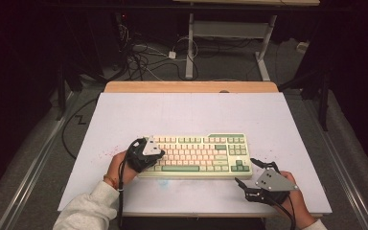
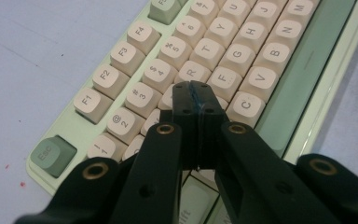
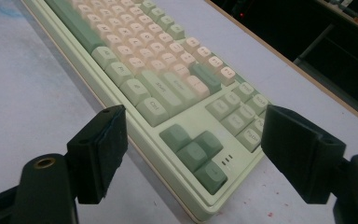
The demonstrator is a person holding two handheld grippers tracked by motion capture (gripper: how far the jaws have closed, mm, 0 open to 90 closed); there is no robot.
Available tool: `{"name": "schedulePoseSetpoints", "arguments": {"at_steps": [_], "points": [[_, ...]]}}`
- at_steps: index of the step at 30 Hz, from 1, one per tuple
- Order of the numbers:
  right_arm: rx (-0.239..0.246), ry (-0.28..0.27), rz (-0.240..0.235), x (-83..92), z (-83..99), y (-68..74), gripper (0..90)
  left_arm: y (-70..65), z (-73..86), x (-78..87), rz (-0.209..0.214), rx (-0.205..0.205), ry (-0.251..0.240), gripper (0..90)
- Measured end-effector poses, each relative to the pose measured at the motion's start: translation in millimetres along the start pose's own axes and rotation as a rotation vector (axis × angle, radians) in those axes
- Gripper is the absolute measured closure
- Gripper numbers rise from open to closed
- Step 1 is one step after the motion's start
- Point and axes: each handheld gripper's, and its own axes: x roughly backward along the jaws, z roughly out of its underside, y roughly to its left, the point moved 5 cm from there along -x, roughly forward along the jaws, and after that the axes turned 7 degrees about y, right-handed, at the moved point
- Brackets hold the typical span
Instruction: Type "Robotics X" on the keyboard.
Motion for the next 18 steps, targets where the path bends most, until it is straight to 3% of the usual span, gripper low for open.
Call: {"name": "schedulePoseSetpoints", "arguments": {"at_steps": [11, 14, 18], "points": [[0.006, 0.006, -0.004, -0.6, 0.3, 1.0, 23.7, -0.9, 0.9, -2.0, 0.006, -0.003, 0.005, 87.4], [0.007, 0.007, -0.006, -0.7, 0.3, 1.2, 23.8, -1.3, 2.9, -4.6, 0.028, -0.001, 0.009, 87.6], [0.004, 0.006, -0.003, -0.2, 0.0, 0.7, 23.7, -2.1, 2.0, -3.7, 0.008, -0.018, 0.019, 87.5]]}}
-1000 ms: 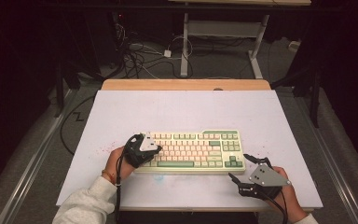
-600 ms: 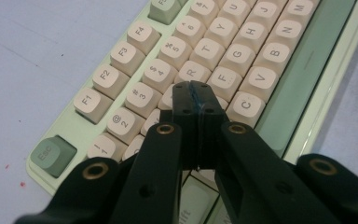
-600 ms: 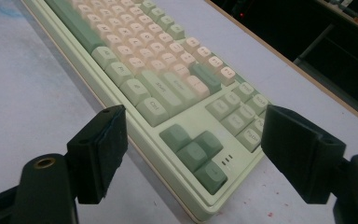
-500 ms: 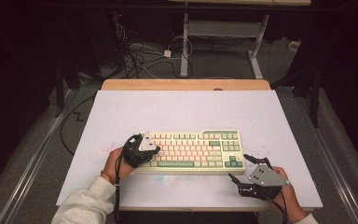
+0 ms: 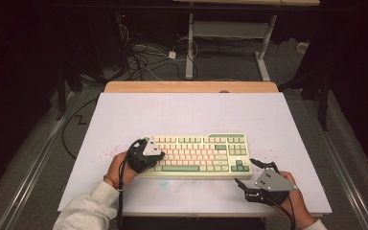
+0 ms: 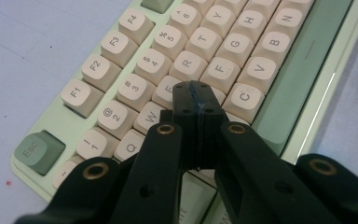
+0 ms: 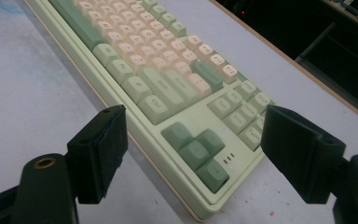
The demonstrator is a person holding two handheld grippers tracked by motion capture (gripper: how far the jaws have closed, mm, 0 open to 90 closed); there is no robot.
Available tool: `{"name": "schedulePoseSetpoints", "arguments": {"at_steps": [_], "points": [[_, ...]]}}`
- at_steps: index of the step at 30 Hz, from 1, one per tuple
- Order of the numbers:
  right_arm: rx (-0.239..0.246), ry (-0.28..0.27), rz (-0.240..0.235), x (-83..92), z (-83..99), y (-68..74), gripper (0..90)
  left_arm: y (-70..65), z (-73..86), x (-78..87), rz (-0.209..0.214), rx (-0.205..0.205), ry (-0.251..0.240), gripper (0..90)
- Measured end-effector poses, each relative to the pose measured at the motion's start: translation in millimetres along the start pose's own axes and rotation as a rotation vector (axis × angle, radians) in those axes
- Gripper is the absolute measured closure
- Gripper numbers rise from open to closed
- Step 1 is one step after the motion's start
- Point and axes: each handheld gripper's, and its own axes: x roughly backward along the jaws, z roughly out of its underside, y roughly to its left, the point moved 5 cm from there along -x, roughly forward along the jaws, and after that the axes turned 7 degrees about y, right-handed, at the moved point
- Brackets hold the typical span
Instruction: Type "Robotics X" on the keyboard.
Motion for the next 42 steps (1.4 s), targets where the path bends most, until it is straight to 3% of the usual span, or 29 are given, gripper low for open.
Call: {"name": "schedulePoseSetpoints", "arguments": {"at_steps": [12, 23, 42], "points": [[0.0, 0.003, 0.0, 0.1, 0.6, -0.3, 23.8, -5.6, -10.3, 17.2, -0.009, -0.014, -0.071, 87.5], [0.004, 0.002, -0.002, 0.4, 0.1, 0.2, 23.9, -20.0, -16.6, 27.4, 0.012, -0.059, -0.1, 87.5], [0.011, 0.007, 0.001, 0.2, 0.3, 0.3, 24.1, -36.3, -12.4, 21.8, 0.067, -0.1, -0.072, 87.5]]}}
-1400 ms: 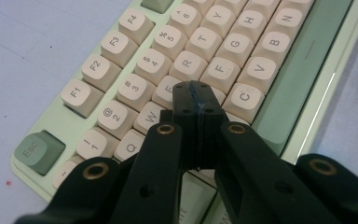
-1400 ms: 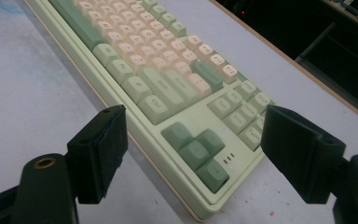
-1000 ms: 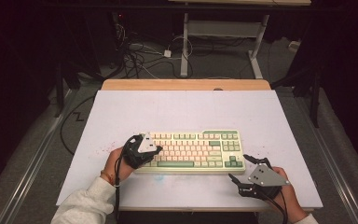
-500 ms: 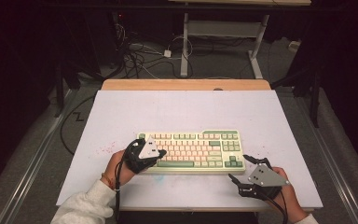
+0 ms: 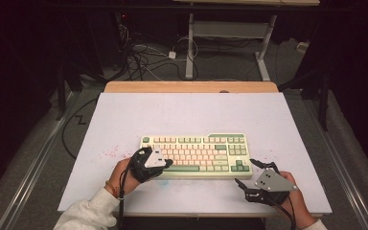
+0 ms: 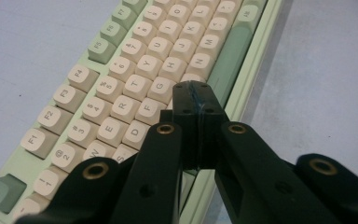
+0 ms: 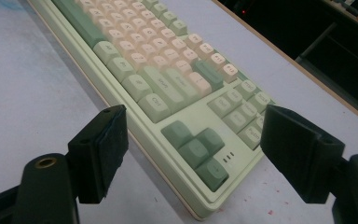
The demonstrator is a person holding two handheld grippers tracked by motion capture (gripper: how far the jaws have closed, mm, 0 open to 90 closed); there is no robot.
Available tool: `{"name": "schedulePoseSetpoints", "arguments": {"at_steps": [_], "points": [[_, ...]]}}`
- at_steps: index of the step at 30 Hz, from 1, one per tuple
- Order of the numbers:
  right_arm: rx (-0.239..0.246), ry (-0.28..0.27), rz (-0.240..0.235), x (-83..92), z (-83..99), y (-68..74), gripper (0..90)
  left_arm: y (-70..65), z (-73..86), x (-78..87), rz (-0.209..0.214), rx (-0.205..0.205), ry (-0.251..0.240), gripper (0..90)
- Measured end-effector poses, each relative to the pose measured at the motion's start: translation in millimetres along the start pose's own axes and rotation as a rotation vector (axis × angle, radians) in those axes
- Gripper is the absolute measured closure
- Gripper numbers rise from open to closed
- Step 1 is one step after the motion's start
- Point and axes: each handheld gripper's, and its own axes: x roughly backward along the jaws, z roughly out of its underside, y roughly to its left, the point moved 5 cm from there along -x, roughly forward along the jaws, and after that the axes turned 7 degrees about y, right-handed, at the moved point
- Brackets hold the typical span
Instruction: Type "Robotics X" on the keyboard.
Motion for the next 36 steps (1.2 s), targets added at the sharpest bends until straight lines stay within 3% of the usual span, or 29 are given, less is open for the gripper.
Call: {"name": "schedulePoseSetpoints", "arguments": {"at_steps": [19, 36], "points": [[0.011, 0.003, -0.002, -1.8, -0.3, 0.4, 24.1, -2.2, 3.8, -10.3, 0.005, -0.013, 0.04, 87.4], [0.011, 0.005, 0.002, -1.0, 0.3, 0.4, 24.7, -1.4, 2.1, -11.6, -0.001, -0.013, 0.037, 87.4]]}}
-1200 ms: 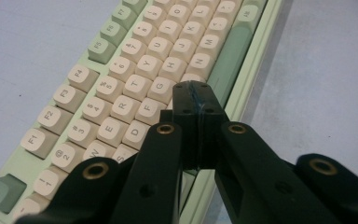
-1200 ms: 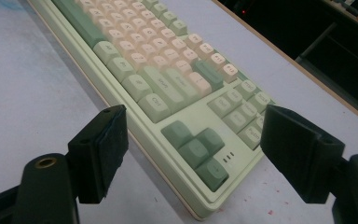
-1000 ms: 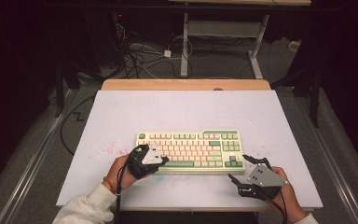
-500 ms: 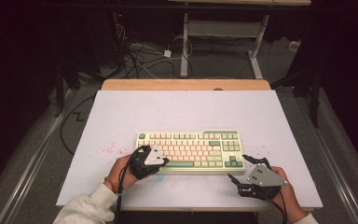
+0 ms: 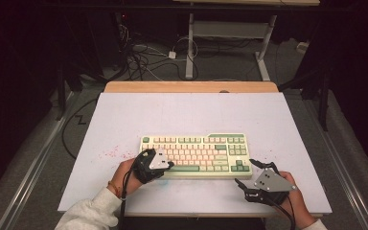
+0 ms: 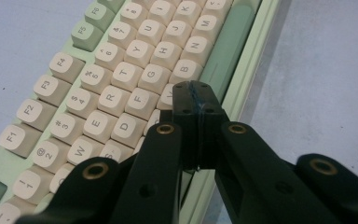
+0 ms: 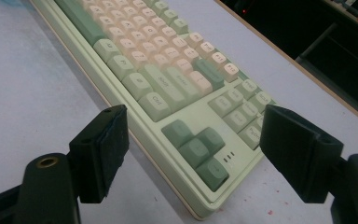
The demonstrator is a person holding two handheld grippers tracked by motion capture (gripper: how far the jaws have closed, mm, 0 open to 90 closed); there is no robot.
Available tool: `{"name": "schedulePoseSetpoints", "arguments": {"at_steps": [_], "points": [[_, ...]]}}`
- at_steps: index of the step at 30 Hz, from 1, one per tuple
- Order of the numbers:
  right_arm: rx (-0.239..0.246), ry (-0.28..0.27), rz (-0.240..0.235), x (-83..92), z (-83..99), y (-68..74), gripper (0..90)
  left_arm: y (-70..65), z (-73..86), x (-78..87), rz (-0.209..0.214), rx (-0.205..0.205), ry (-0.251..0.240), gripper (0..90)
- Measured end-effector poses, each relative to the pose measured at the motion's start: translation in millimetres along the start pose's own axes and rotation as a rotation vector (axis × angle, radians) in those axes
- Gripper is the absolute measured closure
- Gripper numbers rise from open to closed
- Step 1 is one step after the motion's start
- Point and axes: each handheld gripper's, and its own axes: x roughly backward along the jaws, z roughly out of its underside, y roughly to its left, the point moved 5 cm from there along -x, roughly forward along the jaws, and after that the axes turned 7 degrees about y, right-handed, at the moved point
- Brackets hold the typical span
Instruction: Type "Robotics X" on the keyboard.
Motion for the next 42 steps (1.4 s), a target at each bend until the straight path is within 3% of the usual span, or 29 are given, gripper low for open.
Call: {"name": "schedulePoseSetpoints", "arguments": {"at_steps": [3, 5, 7, 13, 15, 18, 21, 27, 30, 34, 42], "points": [[-0.001, 0.002, 0.0, 0.0, 0.3, 0.0, 24.7, -1.4, 2.1, -6.5, 0.009, -0.005, 0.034, 87.4], [0.0, 0.001, -0.001, 0.1, 0.2, 0.1, 24.8, -0.8, 2.6, -8.6, 0.014, 0.01, 0.019, 87.5], [0.001, 0.0, 0.001, 0.5, -0.1, 0.2, 24.8, -0.5, 1.3, -6.3, 0.0, -0.001, 0.026, 87.5], [-0.005, -0.001, 0.001, 0.6, 0.1, -0.5, 24.8, -0.8, -3.8, 6.6, -0.015, 0.0, -0.033, 87.3], [-0.004, -0.001, 0.0, 0.6, 0.1, -0.4, 24.8, -0.3, -4.0, 7.7, -0.024, -0.005, -0.032, 81.6], [-0.007, -0.001, 0.001, 0.7, 0.1, -0.6, 24.8, 1.5, -3.7, 9.7, -0.037, 0.002, -0.048, 81.5], [-0.006, -0.005, 0.001, 1.2, -0.3, -0.9, 24.8, 3.1, -4.1, 11.9, -0.05, 0.007, -0.062, 72.5], [-0.017, -0.01, 0.003, 1.8, -0.4, -2.3, 24.9, 4.2, -5.2, 11.6, -0.065, 0.024, -0.08, 43.4], [-0.028, -0.008, -0.001, 2.1, -0.3, -2.9, 25.5, 4.6, -7.4, 12.6, -0.125, 0.038, -0.106, 28.7], [-0.033, -0.012, 0.0, 2.5, -0.6, -3.4, 25.5, 4.6, -7.2, 13.6, -0.15, 0.051, -0.131, 21.4], [-0.036, -0.013, -0.001, 2.7, -0.7, -3.7, 25.5, 6.1, -6.3, 16.2, -0.175, 0.063, -0.156, 18.2]]}}
